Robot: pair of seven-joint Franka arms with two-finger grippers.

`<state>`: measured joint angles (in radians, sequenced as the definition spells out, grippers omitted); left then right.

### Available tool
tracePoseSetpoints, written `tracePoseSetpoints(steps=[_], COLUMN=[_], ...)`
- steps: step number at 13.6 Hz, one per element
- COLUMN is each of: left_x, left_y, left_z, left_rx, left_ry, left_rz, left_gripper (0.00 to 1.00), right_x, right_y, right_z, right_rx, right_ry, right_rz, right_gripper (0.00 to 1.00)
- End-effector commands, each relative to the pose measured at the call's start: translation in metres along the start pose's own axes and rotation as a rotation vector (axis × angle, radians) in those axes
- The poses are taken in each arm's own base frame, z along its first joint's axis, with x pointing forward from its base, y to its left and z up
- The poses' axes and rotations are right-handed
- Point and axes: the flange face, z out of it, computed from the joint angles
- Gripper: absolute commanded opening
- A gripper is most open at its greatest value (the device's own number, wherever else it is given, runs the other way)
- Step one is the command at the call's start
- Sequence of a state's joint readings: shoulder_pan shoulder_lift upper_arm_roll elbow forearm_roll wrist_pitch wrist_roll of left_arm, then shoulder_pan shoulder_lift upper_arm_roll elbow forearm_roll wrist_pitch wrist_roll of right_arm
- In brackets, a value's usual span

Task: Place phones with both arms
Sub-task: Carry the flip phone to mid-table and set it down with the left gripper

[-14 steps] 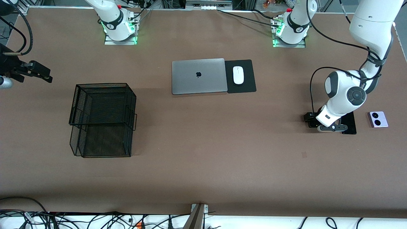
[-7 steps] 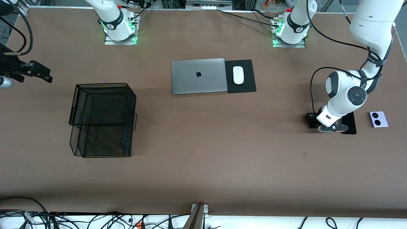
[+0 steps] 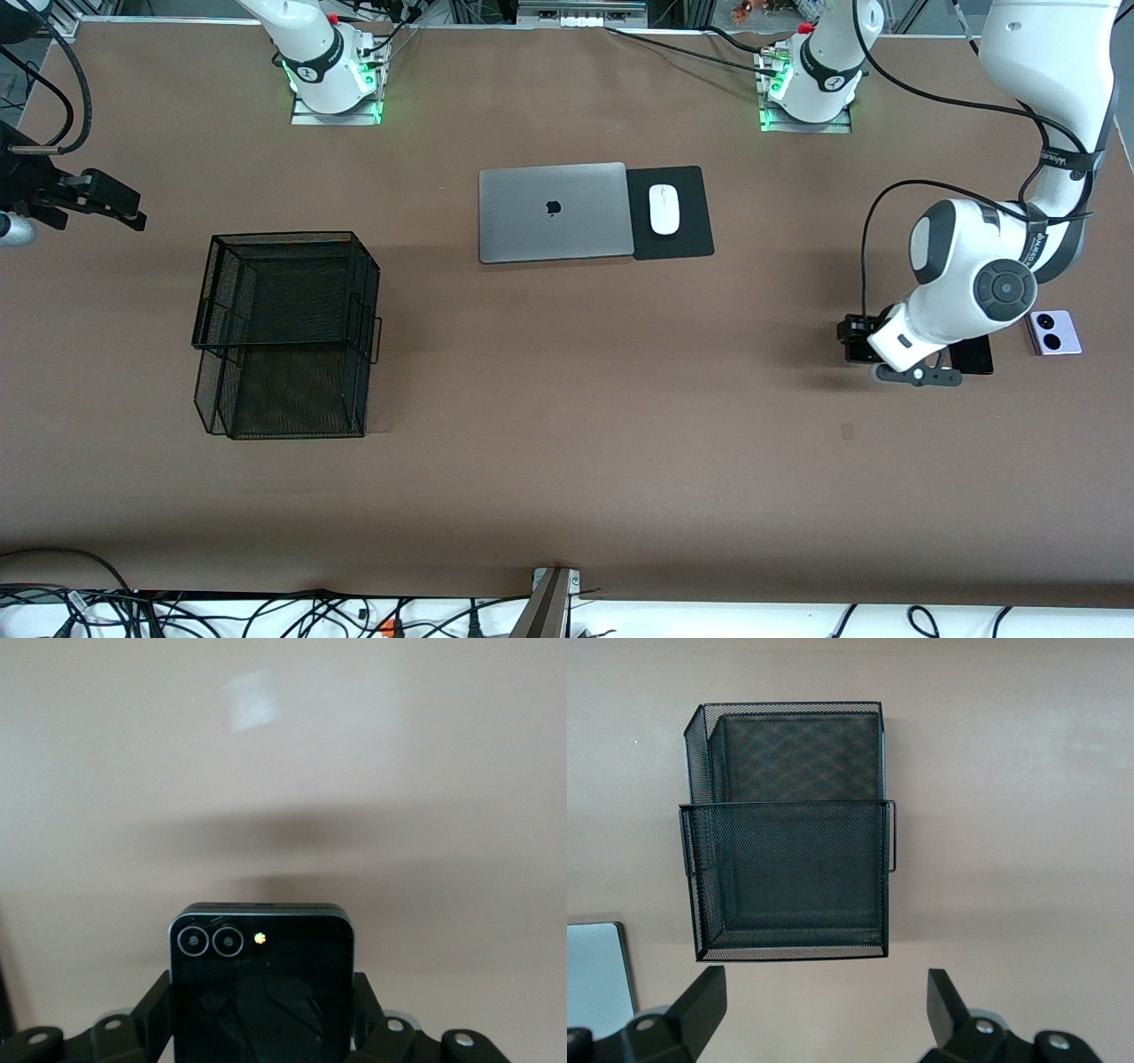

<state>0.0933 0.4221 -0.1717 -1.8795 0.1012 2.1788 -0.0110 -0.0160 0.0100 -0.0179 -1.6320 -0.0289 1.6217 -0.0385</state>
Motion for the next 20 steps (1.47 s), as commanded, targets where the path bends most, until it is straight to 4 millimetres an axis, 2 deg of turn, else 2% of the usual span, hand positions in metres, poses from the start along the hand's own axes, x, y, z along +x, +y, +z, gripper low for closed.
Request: tracePoseSetpoints(steps=[1,2,4,6,9,13,14,16,17,18,20], left_x=[0.020,0.030,0.046,0.053,0.049,0.030,0.027,0.015,0.013,0.009,0.013], left_y=[0.068,0.102,0.163,0.239,0.317,0.385,0.393,0.414,0.416,0.421,0.414], left_z=[-0.022,-0.028,-0.023,-0.010,0.020,0.075,0.087,0.096,0.094,0.092,0.080], left_rx=[-0.026,-0.036,-0.051,-0.072,-0.108,-0.210,-0.228,-0.229,-0.232,-0.234,-0.241], left_ry=[0.021,0.045,0.062,0.069,0.088,0.109,0.113,0.105,0.103,0.100,0.103], left_rz=[0.099,0.128,0.087,0.017,-0.040,-0.043,-0.046,-0.016,-0.021,-0.026,-0.085], left_gripper=[0.32,0.32,0.33,0.33,0.34,0.35,0.35,0.37,0.79,1.00,1.00], right_x=[0.000,0.000,0.000,0.000,0.000,0.000,0.000,0.000,0.001,0.001,0.001], right_y=[0.001,0.001,0.001,0.001,0.000,0.000,0.000,-0.001,-0.001,-0.003,-0.002], right_z=[-0.006,-0.006,-0.006,-0.006,-0.006,-0.005,-0.005,-0.005,-0.004,-0.003,-0.002], right_rx=[0.019,0.019,0.019,0.019,0.019,0.020,0.021,0.021,0.021,0.021,0.021], right_ry=[0.010,0.010,0.010,0.009,0.009,0.006,0.007,0.007,0.007,0.004,0.001], right_rz=[0.001,0.001,0.001,0.001,0.000,0.000,0.000,-0.002,-0.002,-0.005,-0.003], right_gripper=[1.00,1.00,1.00,1.00,1.00,1.00,1.00,1.00,1.00,1.00,1.00])
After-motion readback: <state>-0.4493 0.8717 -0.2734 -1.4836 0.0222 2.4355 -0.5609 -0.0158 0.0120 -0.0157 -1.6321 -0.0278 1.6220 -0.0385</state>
